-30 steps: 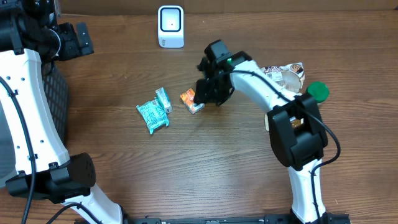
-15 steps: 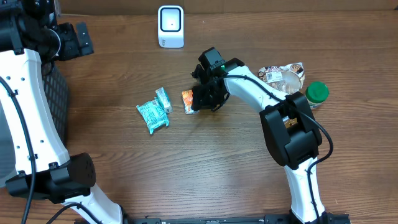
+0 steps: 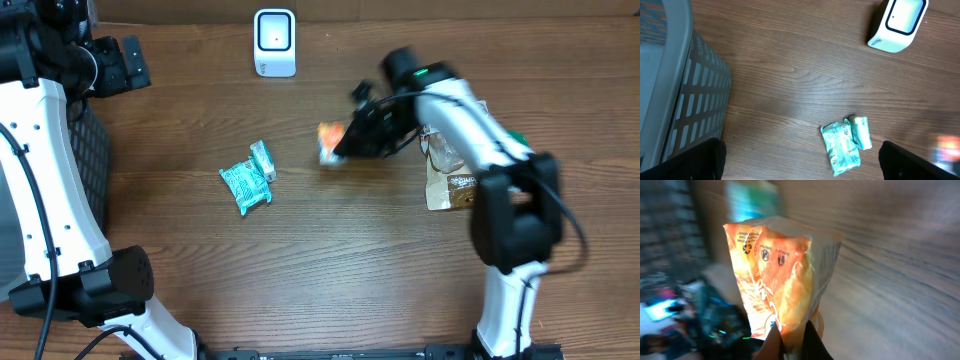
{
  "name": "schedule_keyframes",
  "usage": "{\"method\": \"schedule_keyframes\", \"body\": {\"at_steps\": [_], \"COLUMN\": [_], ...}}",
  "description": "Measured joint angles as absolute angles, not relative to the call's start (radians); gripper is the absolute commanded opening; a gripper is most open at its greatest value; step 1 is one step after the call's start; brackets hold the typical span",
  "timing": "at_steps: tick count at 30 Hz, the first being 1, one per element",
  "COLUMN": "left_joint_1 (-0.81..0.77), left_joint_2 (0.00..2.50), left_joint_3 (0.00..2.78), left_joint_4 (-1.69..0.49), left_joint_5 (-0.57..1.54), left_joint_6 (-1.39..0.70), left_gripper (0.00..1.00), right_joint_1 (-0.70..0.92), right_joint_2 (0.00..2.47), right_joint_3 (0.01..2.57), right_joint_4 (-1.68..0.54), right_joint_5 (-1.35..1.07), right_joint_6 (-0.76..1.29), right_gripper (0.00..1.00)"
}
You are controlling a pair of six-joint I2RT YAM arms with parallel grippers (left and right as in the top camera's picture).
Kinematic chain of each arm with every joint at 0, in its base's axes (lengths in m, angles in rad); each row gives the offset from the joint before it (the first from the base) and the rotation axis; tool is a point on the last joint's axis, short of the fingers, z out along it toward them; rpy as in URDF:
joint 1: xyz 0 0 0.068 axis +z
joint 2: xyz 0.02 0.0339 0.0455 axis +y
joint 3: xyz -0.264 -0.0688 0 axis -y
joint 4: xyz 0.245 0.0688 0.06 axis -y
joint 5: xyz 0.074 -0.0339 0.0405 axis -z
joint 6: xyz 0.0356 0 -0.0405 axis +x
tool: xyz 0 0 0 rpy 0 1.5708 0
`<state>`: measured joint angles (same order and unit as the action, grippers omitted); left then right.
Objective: Scan the item barcode
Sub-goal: 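Lift the orange pack and swing it toward the scanner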
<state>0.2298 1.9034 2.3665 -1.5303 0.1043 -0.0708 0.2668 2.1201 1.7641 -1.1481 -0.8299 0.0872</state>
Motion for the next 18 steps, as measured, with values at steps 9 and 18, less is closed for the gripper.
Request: {"method": "schedule_keyframes", "body": {"at_steps": [9, 18], "left_joint_1": [0.23, 0.23], "left_joint_2": [1.903, 1.903], "left_joint_3": [2.366, 2.366], "left_joint_4": [-1.53, -1.53], "left_joint_5": [0.104, 0.104], "left_joint_6": [-0.071, -0.071], "left_gripper": [0.99, 1.0], "right_joint_1": [0.113, 0.118], "right_joint_2": [1.927, 1.927], "right_joint_3": [1.798, 1.798], "right_joint_4": [-1.142, -1.162], "right_joint_5": [-1.352, -1.518], "right_joint_6": [0.003, 0.082], "right_gripper": [0.04, 0.04]}}
